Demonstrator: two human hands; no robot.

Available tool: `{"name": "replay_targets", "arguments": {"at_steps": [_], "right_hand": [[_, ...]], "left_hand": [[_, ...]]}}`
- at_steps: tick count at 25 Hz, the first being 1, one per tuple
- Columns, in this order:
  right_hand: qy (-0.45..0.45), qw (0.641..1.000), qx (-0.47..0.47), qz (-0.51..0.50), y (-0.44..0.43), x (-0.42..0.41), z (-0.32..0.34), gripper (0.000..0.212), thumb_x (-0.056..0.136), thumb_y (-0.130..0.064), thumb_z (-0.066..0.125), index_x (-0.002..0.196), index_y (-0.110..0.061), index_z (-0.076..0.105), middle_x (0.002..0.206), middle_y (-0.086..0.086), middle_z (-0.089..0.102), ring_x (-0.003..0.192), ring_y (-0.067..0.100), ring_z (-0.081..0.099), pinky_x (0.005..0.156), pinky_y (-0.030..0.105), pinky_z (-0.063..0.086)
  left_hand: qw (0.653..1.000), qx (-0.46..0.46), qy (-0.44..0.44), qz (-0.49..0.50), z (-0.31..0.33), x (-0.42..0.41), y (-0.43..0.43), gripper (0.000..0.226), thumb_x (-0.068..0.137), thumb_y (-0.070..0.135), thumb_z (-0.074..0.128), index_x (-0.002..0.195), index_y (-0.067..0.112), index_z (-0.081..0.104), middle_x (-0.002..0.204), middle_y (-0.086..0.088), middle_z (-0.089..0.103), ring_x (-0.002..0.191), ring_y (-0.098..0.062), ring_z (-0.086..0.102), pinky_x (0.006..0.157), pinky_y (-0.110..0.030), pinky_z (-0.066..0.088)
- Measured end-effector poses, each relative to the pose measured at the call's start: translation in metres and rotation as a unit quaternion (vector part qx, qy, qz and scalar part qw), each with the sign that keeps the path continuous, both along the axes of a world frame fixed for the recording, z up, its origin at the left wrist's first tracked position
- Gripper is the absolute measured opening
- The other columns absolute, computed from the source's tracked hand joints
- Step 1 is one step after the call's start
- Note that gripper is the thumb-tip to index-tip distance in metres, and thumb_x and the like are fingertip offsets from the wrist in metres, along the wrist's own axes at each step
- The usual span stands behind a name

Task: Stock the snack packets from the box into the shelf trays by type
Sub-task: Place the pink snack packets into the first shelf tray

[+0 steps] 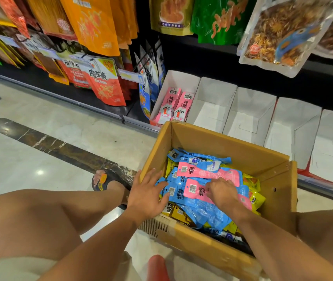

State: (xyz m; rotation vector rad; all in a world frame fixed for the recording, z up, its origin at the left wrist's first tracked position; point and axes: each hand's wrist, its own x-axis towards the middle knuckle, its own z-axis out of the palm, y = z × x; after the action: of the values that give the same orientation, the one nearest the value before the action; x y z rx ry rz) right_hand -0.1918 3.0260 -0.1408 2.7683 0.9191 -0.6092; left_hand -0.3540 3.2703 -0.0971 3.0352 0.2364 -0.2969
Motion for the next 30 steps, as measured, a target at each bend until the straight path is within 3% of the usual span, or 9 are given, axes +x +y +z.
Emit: {"name": "replay_targets", "arguments": {"at_steps": [4,7,11,15,18,21,24,28,30], "right_hand": [[0.065,0.988,0.113,-0.087,-0.007,0.001,0.01,0.013,0.094,-0.036,0.062,0.102,-0.035,0.072,0.108,-0.011,0.066,0.101,0.016,0.062,0.084,0.032,0.047],[0.137,0.944,0.232,-0.192,-0.012,0.005,0.017,0.01,0.09,-0.031,0.068,0.085,-0.039,0.07,0.095,-0.015,0.068,0.088,0.01,0.066,0.076,0.031,0.052],[0.216,0.8,0.446,-0.337,-0.002,0.008,0.048,0.008,0.088,-0.012,0.074,0.089,-0.019,0.073,0.084,-0.005,0.072,0.076,0.009,0.067,0.077,0.028,0.049],[0.394,0.636,0.543,-0.382,0.003,0.006,0.091,0.016,0.099,-0.017,0.061,0.108,-0.009,0.072,0.098,0.006,0.077,0.088,0.014,0.072,0.076,0.025,0.054],[0.453,0.546,0.578,-0.403,0.004,0.002,0.105,0.021,0.102,-0.015,0.054,0.116,-0.006,0.067,0.112,0.012,0.074,0.098,0.018,0.072,0.077,0.026,0.057],[0.464,0.532,0.582,-0.403,0.008,0.001,0.109,0.029,0.102,-0.021,0.051,0.121,-0.003,0.065,0.122,0.018,0.069,0.105,0.027,0.067,0.088,0.036,0.057],[0.481,0.537,0.56,-0.408,0.013,-0.002,0.114,0.036,0.103,-0.034,0.051,0.122,-0.007,0.067,0.119,0.015,0.071,0.107,0.029,0.069,0.096,0.045,0.054],[0.448,0.612,0.533,-0.375,0.019,-0.005,0.113,0.028,0.104,-0.021,0.051,0.12,-0.004,0.066,0.112,0.013,0.074,0.106,0.028,0.07,0.082,0.034,0.059],[0.439,0.627,0.523,-0.376,0.022,-0.004,0.108,0.027,0.105,-0.017,0.049,0.119,-0.001,0.066,0.112,0.014,0.074,0.105,0.027,0.071,0.079,0.032,0.06]], "left_hand": [[0.999,-0.029,0.012,0.034,0.008,0.005,-0.006,0.056,0.103,0.056,0.016,0.135,0.042,0.061,0.161,0.016,0.037,0.157,-0.012,0.009,0.123,-0.057,-0.009],[0.997,-0.058,-0.042,0.041,0.013,0.018,-0.02,0.061,0.105,0.051,0.012,0.133,0.036,0.064,0.153,0.014,0.048,0.156,-0.014,0.018,0.126,-0.055,-0.003],[0.945,-0.301,-0.113,0.06,0.02,0.039,-0.046,0.04,0.109,0.04,0.037,0.131,0.027,0.067,0.14,0.005,0.061,0.14,-0.017,0.044,0.114,-0.037,0.038],[0.819,-0.546,-0.004,0.176,0.029,0.059,-0.071,0.039,0.105,0.036,0.055,0.142,0.021,0.056,0.142,0.003,0.056,0.133,-0.015,0.052,0.107,-0.032,0.043],[0.757,-0.616,0.055,0.212,0.035,0.067,-0.079,0.047,0.101,0.037,0.063,0.143,0.021,0.05,0.136,0.0,0.058,0.118,-0.007,0.059,0.095,-0.024,0.048],[0.741,-0.637,0.036,0.211,0.031,0.068,-0.081,0.017,0.099,0.028,0.068,0.115,0.023,0.065,0.096,-0.004,0.072,0.074,-0.01,0.069,0.064,-0.026,0.054],[0.756,-0.615,0.026,0.223,0.018,0.067,-0.076,0.019,0.092,0.032,0.076,0.103,0.017,0.074,0.093,-0.012,0.077,0.08,-0.026,0.072,0.075,-0.044,0.059],[0.759,-0.603,0.024,0.244,0.012,0.066,-0.071,0.024,0.09,0.036,0.078,0.094,0.013,0.073,0.086,-0.01,0.075,0.078,-0.02,0.071,0.076,-0.039,0.058],[0.742,-0.624,0.02,0.244,0.011,0.066,-0.07,0.026,0.092,0.036,0.075,0.097,0.01,0.074,0.088,-0.012,0.075,0.079,-0.021,0.071,0.076,-0.039,0.058]]}}
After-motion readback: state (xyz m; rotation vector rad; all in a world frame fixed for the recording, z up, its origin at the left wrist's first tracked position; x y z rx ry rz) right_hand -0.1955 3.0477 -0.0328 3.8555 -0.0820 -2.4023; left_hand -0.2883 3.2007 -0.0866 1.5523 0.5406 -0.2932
